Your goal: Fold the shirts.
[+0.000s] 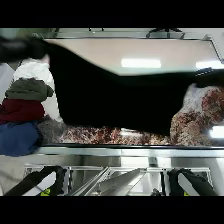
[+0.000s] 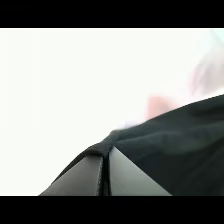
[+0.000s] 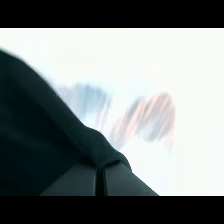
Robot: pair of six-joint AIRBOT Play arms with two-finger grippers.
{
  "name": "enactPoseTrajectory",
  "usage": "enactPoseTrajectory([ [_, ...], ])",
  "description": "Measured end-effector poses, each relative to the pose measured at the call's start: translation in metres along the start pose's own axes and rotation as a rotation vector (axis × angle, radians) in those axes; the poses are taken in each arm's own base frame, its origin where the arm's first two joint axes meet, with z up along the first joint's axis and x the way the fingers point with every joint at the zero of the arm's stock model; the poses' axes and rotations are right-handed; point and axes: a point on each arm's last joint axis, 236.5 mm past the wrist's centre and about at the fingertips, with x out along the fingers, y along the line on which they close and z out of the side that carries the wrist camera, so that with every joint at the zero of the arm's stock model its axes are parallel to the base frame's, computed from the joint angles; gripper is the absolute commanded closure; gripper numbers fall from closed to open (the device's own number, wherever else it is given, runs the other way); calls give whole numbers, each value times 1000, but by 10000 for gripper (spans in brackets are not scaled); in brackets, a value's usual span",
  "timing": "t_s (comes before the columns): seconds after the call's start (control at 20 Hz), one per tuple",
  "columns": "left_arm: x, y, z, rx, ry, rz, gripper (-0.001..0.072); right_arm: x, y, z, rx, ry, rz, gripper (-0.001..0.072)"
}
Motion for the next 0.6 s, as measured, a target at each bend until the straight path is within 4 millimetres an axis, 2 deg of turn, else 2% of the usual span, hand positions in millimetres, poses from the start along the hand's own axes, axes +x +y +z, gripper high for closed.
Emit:
enactPoseTrajectory([
  [0.05,-35,-29,32,61,-102,-1,695,-39,11,32,-45,-137,-54,692],
  [0.15,-102,-83,77,170,-283,6,695,-114,37,77,-124,-376,-144,692],
  [0.2,-136,-110,92,217,-365,9,695,-150,52,92,-161,-475,-177,693],
  [0.25,-162,-131,100,246,-425,11,695,-176,64,102,-188,-546,-199,692],
  [0.35,-206,-165,108,294,-516,23,695,-220,84,115,-231,-658,-233,693],
  [0.45,-228,-175,109,314,-552,60,695,-246,96,122,-252,-725,-249,692],
  [0.55,-228,-168,110,308,-546,87,695,-244,94,125,-252,-721,-248,693],
  [0.6,-217,-158,109,290,-519,91,695,-232,88,125,-242,-690,-237,693],
])
